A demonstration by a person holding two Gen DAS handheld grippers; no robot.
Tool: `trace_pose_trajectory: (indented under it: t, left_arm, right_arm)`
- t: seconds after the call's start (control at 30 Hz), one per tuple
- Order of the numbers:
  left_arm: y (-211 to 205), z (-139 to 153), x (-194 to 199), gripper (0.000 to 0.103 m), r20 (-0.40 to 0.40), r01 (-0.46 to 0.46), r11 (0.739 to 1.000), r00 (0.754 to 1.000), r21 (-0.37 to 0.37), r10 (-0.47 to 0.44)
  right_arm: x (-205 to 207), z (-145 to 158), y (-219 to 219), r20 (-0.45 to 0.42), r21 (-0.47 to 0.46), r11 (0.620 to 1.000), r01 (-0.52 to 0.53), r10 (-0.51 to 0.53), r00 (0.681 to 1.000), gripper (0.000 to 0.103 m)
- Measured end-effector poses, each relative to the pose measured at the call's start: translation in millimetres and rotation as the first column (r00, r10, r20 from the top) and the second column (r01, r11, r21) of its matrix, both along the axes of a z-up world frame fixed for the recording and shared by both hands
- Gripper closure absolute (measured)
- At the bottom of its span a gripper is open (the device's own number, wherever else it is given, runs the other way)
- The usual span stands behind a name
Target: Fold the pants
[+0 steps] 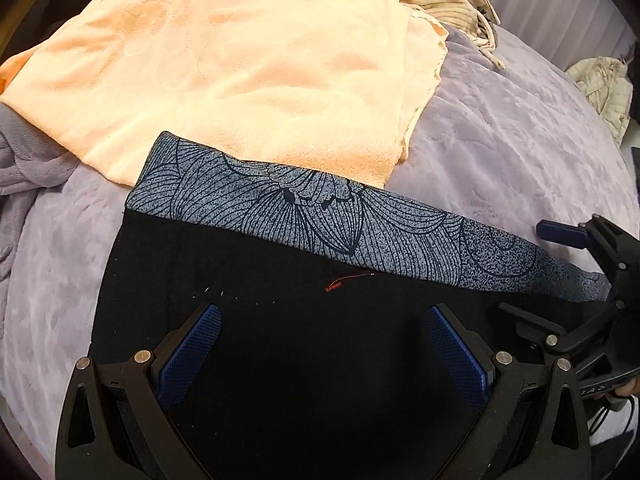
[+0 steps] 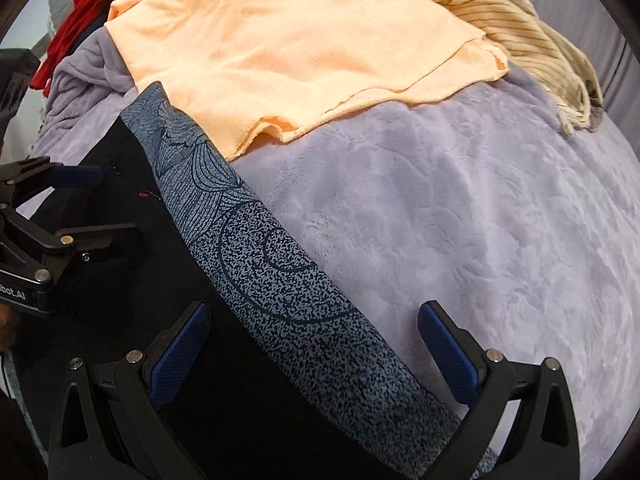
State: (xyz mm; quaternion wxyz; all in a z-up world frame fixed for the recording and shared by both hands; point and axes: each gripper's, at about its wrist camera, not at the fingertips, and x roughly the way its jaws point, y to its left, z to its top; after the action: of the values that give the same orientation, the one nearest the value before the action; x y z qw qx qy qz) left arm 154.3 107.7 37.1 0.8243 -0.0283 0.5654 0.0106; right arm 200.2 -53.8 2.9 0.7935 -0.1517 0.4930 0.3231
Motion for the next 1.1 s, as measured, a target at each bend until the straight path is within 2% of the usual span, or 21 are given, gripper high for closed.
trace_pose_trajectory:
  t: [0.03,0.07,0.13,0.17,0.23,0.43,0.57,0.67,0.7,0.73,0.77,0.83,0.9,0.97,1.03,1.07,1.1]
  left_arm:
    - [-0.3,0.0,3.2,0.0,-0.003,-0.003,1.0,1.0,-0.003,0.003]
    - [-0.4,-0.3,5.5,0.0,-0.007,-0.005,1.0,1.0,-0.014,0.005]
    - [-0.4,-0.9,7.9,0.0,-0.013,-0.006,0.999,1.0,-0.043,0.005]
    - [-0.4,0.0,9.2,0.0,-0.014,-0.005,0.998,1.0,-0.056,0.004]
    - [-0.5,4.4,12.9,0.0,-0.01,-0.016,0.997,1.0,-0.071,0.015]
    - [-5.9,10.5,34.8,0.0,-0.038,-0.098,0.989,0.995,-0.111,0.094]
    - [-3.8,3.9,48.0,0.0,-0.084,-0.196,0.964,0.979,-0.179,0.183]
    - [-2.2,-6.5,55.5,0.003,-0.109,-0.26,0.955,0.963,-0.142,0.246]
    - [-1.7,-8.6,55.4,0.022,-0.113,-0.275,0.953,0.959,-0.126,0.261]
    - [-1.9,-10.5,54.0,0.051,-0.114,-0.281,0.954,0.956,-0.102,0.269]
    - [-0.8,-12.4,51.7,0.062,-0.114,-0.281,0.957,0.955,-0.073,0.272]
    - [5.5,-11.4,44.4,0.073,-0.097,-0.279,0.953,0.958,-0.116,0.269]
    - [9.5,-10.1,37.0,0.078,-0.088,-0.274,0.952,0.961,-0.139,0.263]
    - [8.9,-9.1,32.1,0.08,-0.08,-0.269,0.954,0.962,-0.136,0.26]
    - [8.2,-8.2,30.1,0.081,-0.07,-0.264,0.956,0.964,-0.13,0.257]
    - [7.9,-7.6,30.0,0.081,-0.067,-0.263,0.956,0.964,-0.131,0.256]
    - [6.3,-6.5,29.1,0.081,-0.069,-0.265,0.955,0.964,-0.131,0.258]
  right_arm:
    - [2.5,-5.1,1.7,-0.029,0.011,1.0,-0.017,0.017,0.999,0.002]
    - [1.3,-8.0,3.6,-0.045,0.028,0.999,-0.043,0.044,0.998,0.009]
    - [-7.6,-4.5,8.3,-0.028,0.038,0.995,-0.096,0.097,0.995,0.051]
    - [-12.2,-0.8,9.5,-0.008,0.034,0.994,-0.103,0.103,0.995,0.059]
    - [-23.0,8.5,10.4,0.015,0.04,0.992,-0.123,0.122,0.992,0.091]
    - [-62.1,26.9,20.3,0.145,-0.023,0.985,-0.172,0.174,0.974,0.093]
    - [-88.7,32.9,23.9,0.221,-0.056,0.983,-0.177,0.185,0.958,0.093]
    - [-106.8,34.1,20.2,0.255,-0.073,0.98,-0.186,0.199,0.946,0.093]
    - [-110.6,34.0,20.4,0.263,-0.08,0.979,-0.186,0.201,0.944,0.093]
    - [-111.3,34.1,17.2,0.267,-0.082,0.979,-0.186,0.202,0.942,0.093]
    - [-112.2,33.8,16.7,0.272,-0.086,0.98,-0.181,0.197,0.942,0.093]
    - [-110.1,34.1,14.3,0.273,-0.082,0.982,-0.171,0.187,0.944,0.093]
    - [-105.2,34.6,13.8,0.282,-0.087,0.985,-0.149,0.168,0.945,0.093]
    - [-98.8,33.9,15.2,0.261,-0.096,0.984,-0.152,0.172,0.95,0.08]
    - [-93.5,29.9,16.1,0.244,-0.116,0.982,-0.152,0.177,0.954,0.023]
    - [-90.0,26.7,16.2,0.244,-0.127,0.979,-0.159,0.186,0.952,0.019]
    - [-85.2,22.4,15.7,0.238,-0.145,0.977,-0.157,0.188,0.953,0.019]
